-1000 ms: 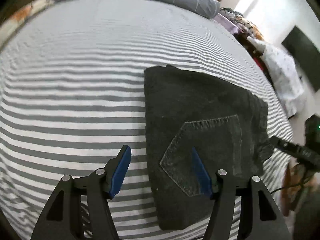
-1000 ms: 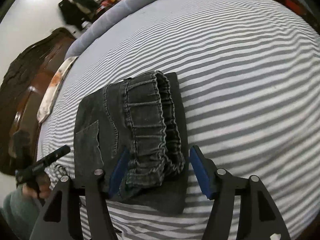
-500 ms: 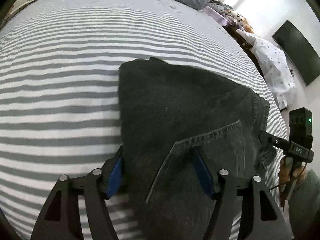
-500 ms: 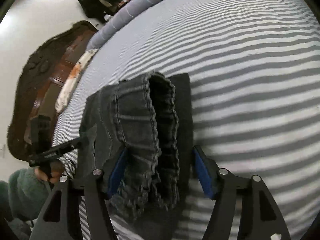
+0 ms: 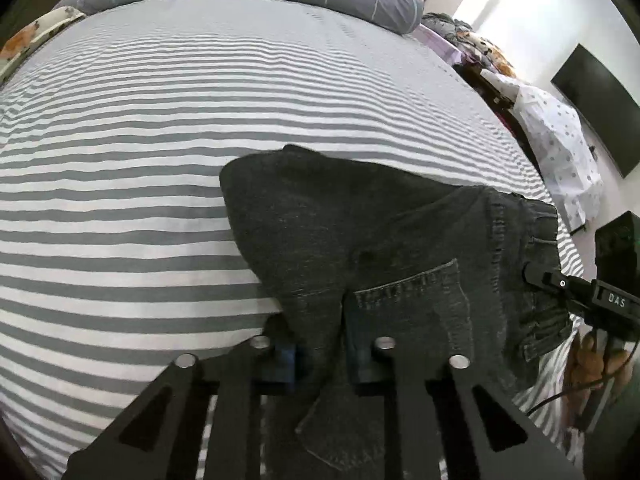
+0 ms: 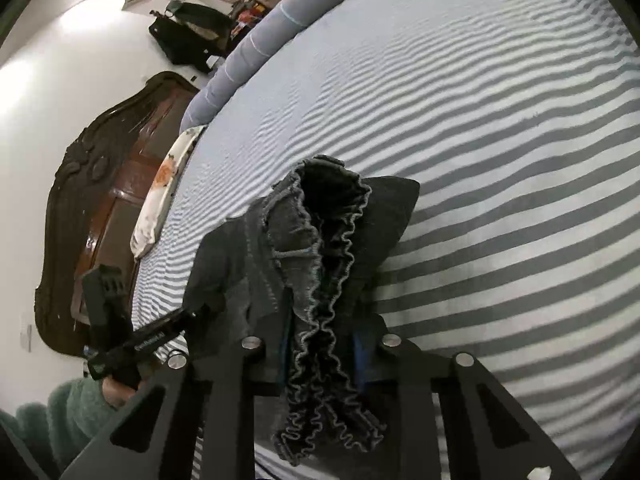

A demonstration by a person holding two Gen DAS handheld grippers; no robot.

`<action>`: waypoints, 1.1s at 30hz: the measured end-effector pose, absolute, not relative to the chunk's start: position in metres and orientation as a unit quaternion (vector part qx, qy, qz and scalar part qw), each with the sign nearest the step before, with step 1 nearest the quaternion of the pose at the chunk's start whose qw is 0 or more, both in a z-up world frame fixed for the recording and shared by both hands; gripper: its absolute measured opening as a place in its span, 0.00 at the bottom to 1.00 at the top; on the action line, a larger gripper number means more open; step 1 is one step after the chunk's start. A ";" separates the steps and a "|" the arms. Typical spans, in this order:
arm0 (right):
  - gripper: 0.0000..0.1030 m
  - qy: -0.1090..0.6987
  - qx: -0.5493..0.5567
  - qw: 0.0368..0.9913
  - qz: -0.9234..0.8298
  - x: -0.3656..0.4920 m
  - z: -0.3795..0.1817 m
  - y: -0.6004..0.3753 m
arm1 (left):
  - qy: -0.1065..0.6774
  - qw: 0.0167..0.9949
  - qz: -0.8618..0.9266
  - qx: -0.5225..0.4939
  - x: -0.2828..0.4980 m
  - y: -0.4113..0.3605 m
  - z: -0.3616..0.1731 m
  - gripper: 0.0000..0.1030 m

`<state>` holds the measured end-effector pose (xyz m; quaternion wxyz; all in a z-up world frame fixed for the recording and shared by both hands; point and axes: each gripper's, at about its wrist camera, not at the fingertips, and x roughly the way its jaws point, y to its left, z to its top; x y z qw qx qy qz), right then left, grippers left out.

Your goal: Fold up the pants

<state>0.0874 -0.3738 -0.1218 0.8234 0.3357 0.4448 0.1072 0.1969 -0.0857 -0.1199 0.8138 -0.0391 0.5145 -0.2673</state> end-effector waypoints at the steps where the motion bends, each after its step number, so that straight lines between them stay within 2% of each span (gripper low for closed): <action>1: 0.22 0.444 0.331 0.826 0.103 0.087 -0.115 -0.370 | 0.512 0.815 -0.267 -0.041 0.196 -0.083 -0.118 0.13; 8: 0.21 0.445 0.308 0.835 0.099 0.087 -0.067 -0.344 | 0.491 0.821 -0.281 -0.079 0.188 -0.070 -0.090 0.12; 15: 0.21 0.439 0.306 0.836 0.125 0.133 -0.042 -0.313 | 0.467 0.840 -0.261 -0.089 0.214 -0.033 -0.055 0.11; 21: 0.21 0.447 0.322 0.822 0.146 0.207 -0.060 -0.283 | 0.464 0.857 -0.217 -0.065 0.273 0.003 -0.046 0.12; 31: 0.21 0.480 0.310 0.811 0.125 0.311 -0.109 -0.251 | 0.506 0.844 -0.164 -0.071 0.349 0.041 -0.089 0.13; 33: 0.27 0.482 0.297 0.816 0.113 0.314 -0.116 -0.251 | 0.514 0.842 -0.151 -0.067 0.352 0.041 -0.101 0.15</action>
